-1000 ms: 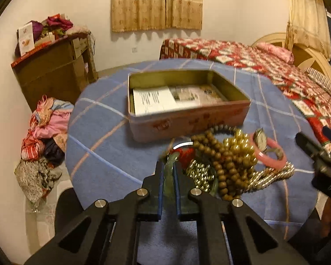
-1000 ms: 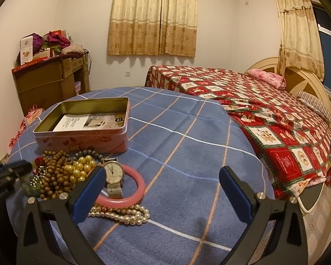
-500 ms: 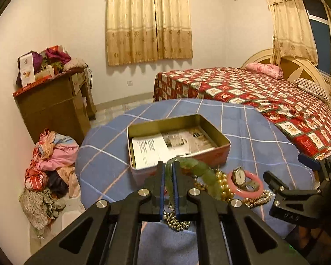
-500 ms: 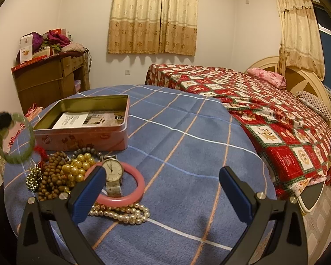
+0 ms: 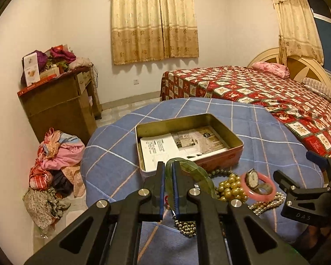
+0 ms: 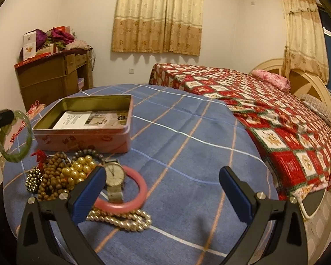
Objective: Organize jewelry
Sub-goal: 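Carry the green bangle into the tin box and open the left tool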
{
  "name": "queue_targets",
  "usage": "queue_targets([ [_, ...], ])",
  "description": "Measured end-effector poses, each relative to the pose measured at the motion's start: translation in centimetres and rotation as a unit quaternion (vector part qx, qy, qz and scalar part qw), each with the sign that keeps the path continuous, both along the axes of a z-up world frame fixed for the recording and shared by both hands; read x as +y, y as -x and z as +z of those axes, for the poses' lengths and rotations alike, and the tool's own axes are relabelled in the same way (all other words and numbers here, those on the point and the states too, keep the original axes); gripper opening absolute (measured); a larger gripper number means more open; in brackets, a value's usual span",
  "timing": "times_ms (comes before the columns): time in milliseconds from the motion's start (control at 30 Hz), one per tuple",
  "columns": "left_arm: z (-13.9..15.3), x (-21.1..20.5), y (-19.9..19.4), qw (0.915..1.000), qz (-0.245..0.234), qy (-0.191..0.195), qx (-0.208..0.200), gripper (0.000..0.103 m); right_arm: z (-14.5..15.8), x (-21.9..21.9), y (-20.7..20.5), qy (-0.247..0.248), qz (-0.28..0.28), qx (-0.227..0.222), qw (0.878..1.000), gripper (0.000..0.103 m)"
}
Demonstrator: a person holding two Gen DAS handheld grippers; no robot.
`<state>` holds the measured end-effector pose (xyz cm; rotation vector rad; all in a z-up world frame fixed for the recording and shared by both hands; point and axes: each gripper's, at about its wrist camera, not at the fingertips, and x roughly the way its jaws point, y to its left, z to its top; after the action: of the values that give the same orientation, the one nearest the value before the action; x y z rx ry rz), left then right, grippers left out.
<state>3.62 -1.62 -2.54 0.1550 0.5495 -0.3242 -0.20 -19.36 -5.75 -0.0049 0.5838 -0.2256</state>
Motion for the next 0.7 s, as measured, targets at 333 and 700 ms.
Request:
queue_targets([
  [333,-2.0,0.9,-1.5,0.9997,0.010,0.001,0.022,0.005,-1.1,2.1,-4.2,0.006,0.060,0.054,0.997,0.085],
  [700,-2.3,1.2,-1.5,0.9996,0.006,0.004,0.028,0.005,-2.1,3.0,-5.2,-0.006,0.106,0.097,0.990,0.025],
])
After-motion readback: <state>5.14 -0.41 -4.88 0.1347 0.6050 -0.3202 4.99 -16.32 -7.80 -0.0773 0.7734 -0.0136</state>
